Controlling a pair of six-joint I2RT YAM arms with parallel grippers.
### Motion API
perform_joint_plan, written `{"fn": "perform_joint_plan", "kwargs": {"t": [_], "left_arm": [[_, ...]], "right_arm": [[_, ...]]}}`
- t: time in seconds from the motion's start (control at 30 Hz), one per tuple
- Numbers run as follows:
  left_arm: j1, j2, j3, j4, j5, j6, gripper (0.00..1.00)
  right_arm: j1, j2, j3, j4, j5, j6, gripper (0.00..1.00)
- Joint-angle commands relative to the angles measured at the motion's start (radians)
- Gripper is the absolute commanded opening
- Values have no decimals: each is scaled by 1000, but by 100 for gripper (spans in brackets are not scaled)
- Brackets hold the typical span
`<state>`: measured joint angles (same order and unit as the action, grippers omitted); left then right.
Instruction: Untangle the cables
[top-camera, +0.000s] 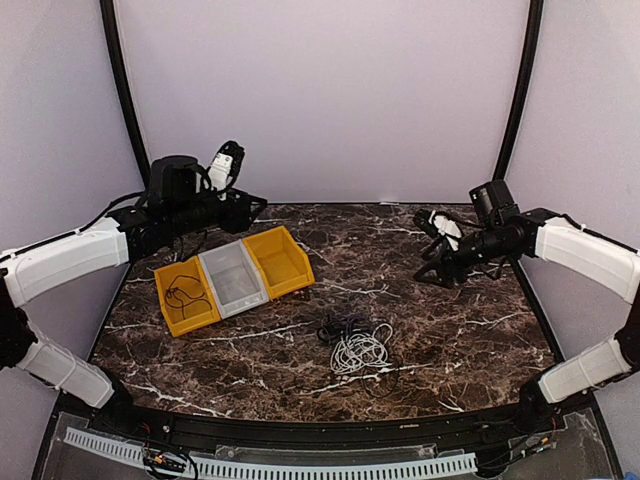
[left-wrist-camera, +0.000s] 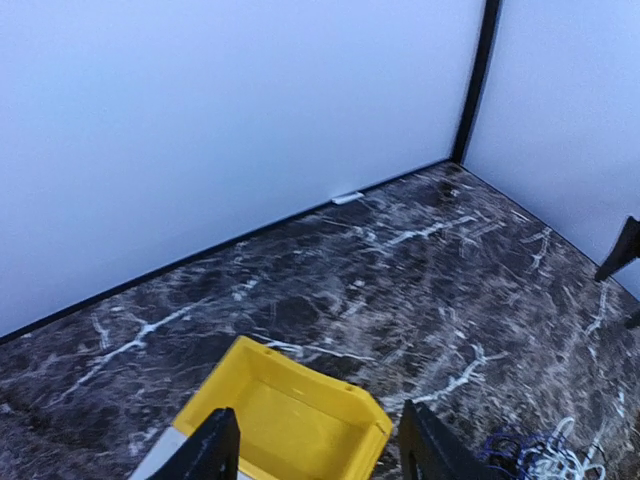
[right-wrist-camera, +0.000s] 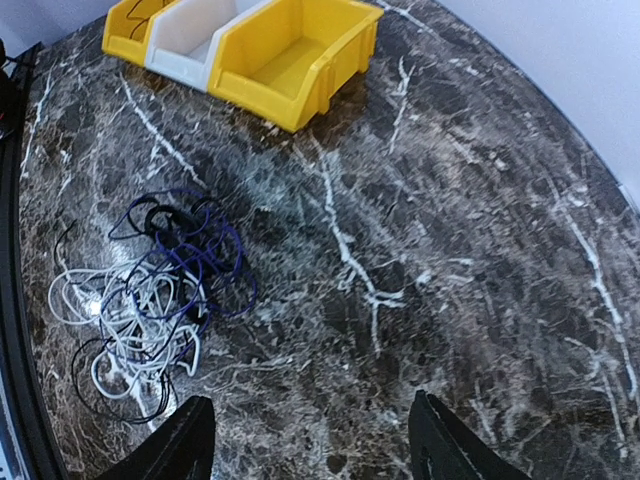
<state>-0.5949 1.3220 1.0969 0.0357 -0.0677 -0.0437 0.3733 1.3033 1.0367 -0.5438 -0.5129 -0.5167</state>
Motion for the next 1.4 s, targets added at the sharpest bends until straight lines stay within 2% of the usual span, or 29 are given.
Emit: {"fn": "perform_joint_plan", "kwargs": {"t": [0.0, 0.1, 0.27, 0.6, 1.0, 1.17, 1.3, 1.37], "left_arm": [[-24, 85, -31, 50, 436, -30, 51], [-58, 109, -85, 107, 517, -3, 47], [-86, 132, -151, 161, 522, 6, 46], [-226, 207, -126, 65, 456, 124, 46], [-301, 315, -73, -26, 438, 147, 46], [-335, 361, -49, -112, 437, 154, 34], [-480, 341, -106, -130, 385, 237, 38], [-567, 350, -127, -134, 291, 273, 41]], "right_arm": [[17, 36, -70, -21, -81, -56, 66], [51, 70, -93, -24, -65, -90, 63], [136, 147, -90, -28, -14, -116, 58], [219, 321, -23, -31, -34, -112, 49], [223, 352, -45, -1, -56, -90, 45], [223, 352, -49, 15, -64, -81, 42], [222, 327, -54, 7, -56, -81, 42], [222, 305, -59, 4, -47, -82, 43]]}}
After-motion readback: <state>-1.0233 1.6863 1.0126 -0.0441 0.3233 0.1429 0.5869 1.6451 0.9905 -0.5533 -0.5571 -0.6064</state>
